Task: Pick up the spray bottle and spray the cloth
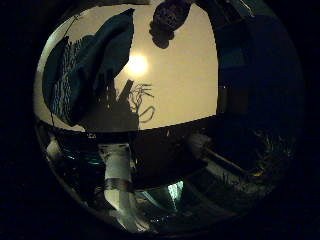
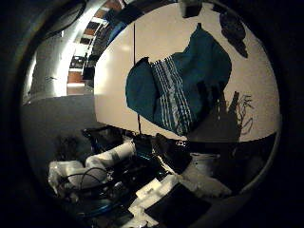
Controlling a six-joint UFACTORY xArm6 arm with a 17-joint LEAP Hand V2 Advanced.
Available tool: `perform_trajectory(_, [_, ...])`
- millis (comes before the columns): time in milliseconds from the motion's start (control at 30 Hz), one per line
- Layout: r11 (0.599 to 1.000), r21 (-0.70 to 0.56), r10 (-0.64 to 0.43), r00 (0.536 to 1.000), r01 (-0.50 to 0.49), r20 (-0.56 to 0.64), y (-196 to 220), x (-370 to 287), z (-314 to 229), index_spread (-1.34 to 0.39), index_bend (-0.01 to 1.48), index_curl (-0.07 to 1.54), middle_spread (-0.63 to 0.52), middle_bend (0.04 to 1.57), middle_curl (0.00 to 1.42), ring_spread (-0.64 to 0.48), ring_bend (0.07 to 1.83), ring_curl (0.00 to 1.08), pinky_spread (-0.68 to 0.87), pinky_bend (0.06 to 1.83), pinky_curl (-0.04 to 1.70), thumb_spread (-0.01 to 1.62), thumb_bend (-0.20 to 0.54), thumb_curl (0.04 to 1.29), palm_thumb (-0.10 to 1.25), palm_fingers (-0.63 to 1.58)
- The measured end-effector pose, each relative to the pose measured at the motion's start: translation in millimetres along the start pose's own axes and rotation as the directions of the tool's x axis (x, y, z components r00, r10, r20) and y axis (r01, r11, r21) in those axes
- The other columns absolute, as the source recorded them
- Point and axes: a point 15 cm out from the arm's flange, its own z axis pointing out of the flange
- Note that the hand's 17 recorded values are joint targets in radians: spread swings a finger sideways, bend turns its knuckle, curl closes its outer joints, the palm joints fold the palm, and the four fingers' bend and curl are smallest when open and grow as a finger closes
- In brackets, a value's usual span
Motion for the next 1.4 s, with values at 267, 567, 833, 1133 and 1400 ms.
perform_trajectory(267, [1.000, 0.001, -0.001, 1.000, 0.001, 0.000, 0, 0, 0, -0.34, 0.17, 0.32, 0.07, 0.19, 0.33, 0.21, 0.25, 0.27, 0.44, 0.67, 0.05, 1.14, -0.020, 0.28, 0.54, 0.13])
perform_trajectory(567, [1.000, 0.028, 0.005, 1.000, -0.005, -0.002, 1, 6, -9, -0.34, 0.17, 0.32, 0.06, 0.19, 0.33, 0.21, 0.26, 0.27, 0.44, 0.67, 0.05, 1.14, -0.020, 0.28, 0.54, 0.14])
perform_trajectory(833, [0.998, 0.064, 0.018, 0.998, -0.021, 0.059, -1, 5, -17, -0.33, 0.17, 0.31, 0.06, 0.20, 0.33, 0.21, 0.27, 0.28, 0.45, 0.68, 0.05, 1.15, -0.019, 0.28, 0.55, 0.16])
perform_trajectory(1133, [0.989, 0.130, 0.055, 0.994, -0.068, 0.098, -1, 27, -32, -0.32, 0.16, 0.30, 0.05, 0.21, 0.35, 0.20, 0.30, 0.28, 0.45, 0.71, 0.04, 1.16, -0.019, 0.28, 0.57, 0.18])
perform_trajectory(1400, [0.961, 0.243, 0.072, 0.966, -0.135, 0.250, -6, 48, -47, -0.30, 0.16, 0.28, 0.04, 0.26, 0.37, 0.19, 0.35, 0.29, 0.45, 0.73, 0.02, 1.16, -0.019, 0.28, 0.57, 0.21])
